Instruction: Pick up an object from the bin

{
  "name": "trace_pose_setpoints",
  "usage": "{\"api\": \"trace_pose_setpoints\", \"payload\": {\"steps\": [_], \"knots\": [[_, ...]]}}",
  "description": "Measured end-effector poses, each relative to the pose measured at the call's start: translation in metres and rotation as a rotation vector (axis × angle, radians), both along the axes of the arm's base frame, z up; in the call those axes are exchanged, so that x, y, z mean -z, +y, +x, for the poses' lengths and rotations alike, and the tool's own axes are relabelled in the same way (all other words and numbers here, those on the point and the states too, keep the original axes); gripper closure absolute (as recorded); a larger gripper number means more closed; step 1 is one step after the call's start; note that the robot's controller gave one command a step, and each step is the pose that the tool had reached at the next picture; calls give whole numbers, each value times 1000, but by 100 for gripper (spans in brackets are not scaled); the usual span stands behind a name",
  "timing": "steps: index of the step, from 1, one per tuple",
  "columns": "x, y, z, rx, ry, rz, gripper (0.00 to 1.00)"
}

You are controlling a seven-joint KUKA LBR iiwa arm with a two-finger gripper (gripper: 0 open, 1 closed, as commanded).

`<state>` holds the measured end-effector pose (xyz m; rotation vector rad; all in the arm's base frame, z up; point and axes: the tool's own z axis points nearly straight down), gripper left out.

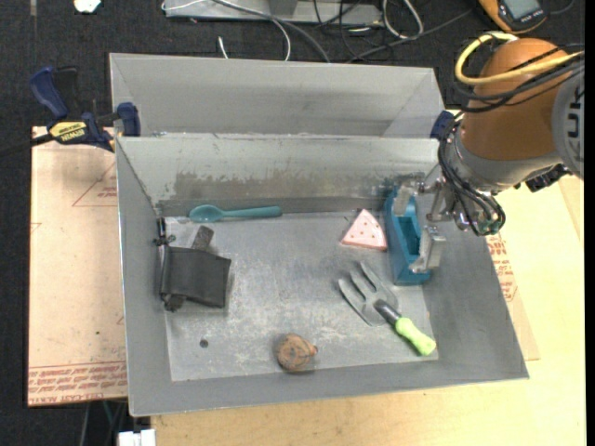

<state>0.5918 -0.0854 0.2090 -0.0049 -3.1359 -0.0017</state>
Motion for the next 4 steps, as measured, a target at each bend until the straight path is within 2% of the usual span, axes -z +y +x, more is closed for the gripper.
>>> {"api": "trace_pose_setpoints", "payload": {"steps": [1,2,3,4], "knots": [[-5,0,2,-2,-8,-1,0],[61,-10,-30,110,-9,0,0],[72,-56,-83,181,-10,-3,0],[76,-4,-102,275,-5,3,0]]}}
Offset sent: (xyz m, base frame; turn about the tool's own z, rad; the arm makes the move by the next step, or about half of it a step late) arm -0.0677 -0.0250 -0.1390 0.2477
